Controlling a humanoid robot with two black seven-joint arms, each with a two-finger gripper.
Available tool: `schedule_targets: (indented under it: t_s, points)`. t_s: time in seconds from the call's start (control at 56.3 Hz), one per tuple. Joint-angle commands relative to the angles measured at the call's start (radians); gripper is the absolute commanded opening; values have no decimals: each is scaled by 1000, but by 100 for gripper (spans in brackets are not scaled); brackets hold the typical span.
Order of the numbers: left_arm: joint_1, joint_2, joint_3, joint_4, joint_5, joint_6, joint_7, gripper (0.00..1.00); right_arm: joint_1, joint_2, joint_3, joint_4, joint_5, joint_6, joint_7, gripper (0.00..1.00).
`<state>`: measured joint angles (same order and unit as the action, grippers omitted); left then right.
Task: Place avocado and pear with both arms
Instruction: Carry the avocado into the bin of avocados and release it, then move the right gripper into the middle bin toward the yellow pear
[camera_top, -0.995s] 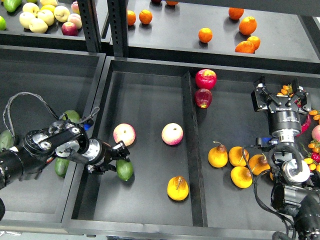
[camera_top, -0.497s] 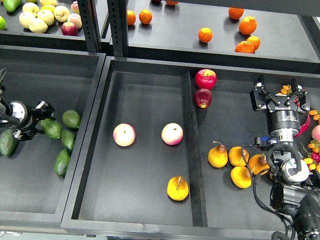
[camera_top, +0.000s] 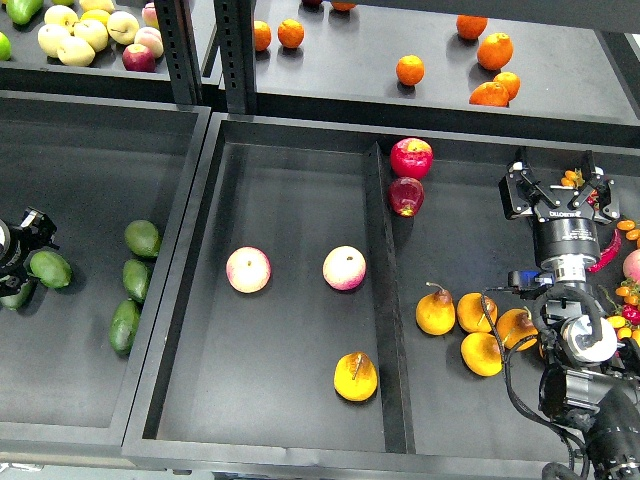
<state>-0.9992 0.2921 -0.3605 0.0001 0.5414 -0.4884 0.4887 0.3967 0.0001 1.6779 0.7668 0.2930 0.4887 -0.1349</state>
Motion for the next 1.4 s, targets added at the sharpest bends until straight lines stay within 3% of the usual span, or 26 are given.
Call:
schedule_targets:
  t_s: [0.0, 0.231, 0.355, 0.426, 0.497, 0.622, 0.693, 0.764, 0.835, 1.048, 1.154, 1.261, 1.385]
  points:
    - [5, -4, 5, 44, 0, 0, 0, 62, -1, 0, 0, 8, 0, 0, 0, 99]
    - [4, -7, 6, 29, -3, 0, 0, 65, -2, 0, 0, 6, -2, 0, 0, 99]
    - [4, -10, 6, 14, -11, 0, 0, 76, -2, 0, -9, 3, -2, 0, 0, 99]
    - [7, -14, 8, -11, -21, 0, 0, 88, -2, -8, -24, 2, -12, 0, -3, 99]
    - [7, -21, 8, -20, -23, 0, 0, 92, -1, -25, -53, 0, -21, 0, -12, 99]
    - [5, -33, 8, -19, -21, 0, 0, 97, 4, -106, -162, -1, -63, 0, -71, 99]
    - [5, -33, 8, -17, -21, 0, 0, 98, 11, -161, -234, -1, -80, 0, -127, 99]
    - [5, -31, 8, -19, -21, 0, 0, 99, 36, -227, -305, 0, -86, 0, -225, 99]
    - [5, -33, 8, -19, -23, 0, 0, 99, 117, -317, -416, -3, -89, 0, -354, 99]
    - [5, -33, 8, -19, -23, 0, 0, 99, 249, -434, -682, -15, -112, 0, -354, 99]
    - [4, -44, 5, -17, -23, 0, 0, 99, 326, -480, -927, -21, -114, 0, -354, 99]
    - [2, -48, 2, -15, -23, 0, 0, 99, 389, -486, -1139, -26, -115, 0, -354, 99]
    - [2, -50, 0, -15, -23, 0, 0, 99, 399, -465, -1248, -37, -115, 0, -354, 99]
